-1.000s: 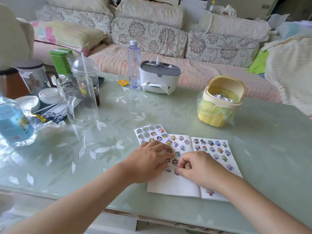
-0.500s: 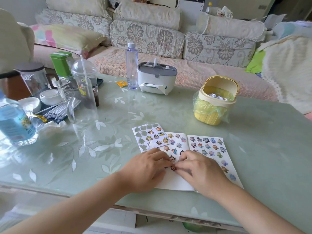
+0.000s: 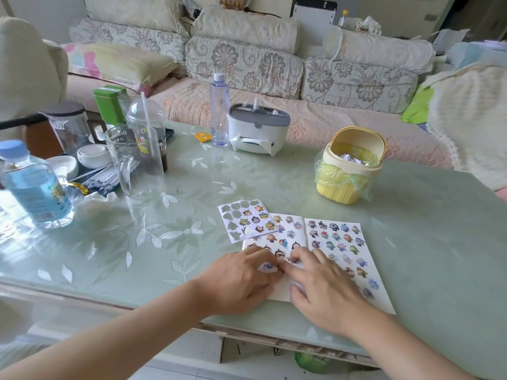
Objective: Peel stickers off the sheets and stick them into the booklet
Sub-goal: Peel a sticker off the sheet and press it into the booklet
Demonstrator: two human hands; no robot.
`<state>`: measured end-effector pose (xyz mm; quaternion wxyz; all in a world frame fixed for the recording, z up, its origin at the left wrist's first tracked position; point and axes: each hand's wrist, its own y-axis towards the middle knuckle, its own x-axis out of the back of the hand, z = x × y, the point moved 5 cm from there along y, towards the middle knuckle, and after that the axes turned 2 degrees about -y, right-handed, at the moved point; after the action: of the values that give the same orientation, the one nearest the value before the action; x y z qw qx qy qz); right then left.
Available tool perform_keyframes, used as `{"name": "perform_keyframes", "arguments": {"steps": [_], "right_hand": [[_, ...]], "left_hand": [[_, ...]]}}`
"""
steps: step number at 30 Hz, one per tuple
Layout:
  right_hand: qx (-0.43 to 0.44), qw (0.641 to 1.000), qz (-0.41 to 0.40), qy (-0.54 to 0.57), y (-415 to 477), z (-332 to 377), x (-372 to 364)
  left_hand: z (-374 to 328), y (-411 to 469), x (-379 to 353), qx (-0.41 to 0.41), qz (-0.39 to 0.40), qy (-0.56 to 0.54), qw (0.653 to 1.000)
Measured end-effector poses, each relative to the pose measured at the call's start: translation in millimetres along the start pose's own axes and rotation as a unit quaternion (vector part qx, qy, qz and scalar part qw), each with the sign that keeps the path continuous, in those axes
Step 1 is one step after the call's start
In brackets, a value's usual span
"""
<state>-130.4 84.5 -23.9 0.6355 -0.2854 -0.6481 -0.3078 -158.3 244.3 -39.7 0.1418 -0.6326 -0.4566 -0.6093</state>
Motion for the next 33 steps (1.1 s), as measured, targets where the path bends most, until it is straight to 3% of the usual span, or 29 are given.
{"name": "perform_keyframes", "arguments": {"steps": [13, 20, 24, 33], "right_hand": [[0.019, 0.997, -0.066, -0.019, -16, -6, -5], [0.021, 0.999, -0.030, 0.003, -22, -7, -3], [0.024, 1.000, 0.002, 0.008, -17, -5, -5], [0.014, 0.999, -0.026, 0.018, -21, -4, -3]], "left_hand": [[1, 1, 1, 0.051, -0.003, 0.015, 0.999], [1, 5, -7, 0.073, 0.039, 0.027, 0.996], [5, 6, -2, 0.069, 0.041, 0.000, 0.997], [3, 6, 3, 0.015, 0.027, 0.043, 0.999]]}}
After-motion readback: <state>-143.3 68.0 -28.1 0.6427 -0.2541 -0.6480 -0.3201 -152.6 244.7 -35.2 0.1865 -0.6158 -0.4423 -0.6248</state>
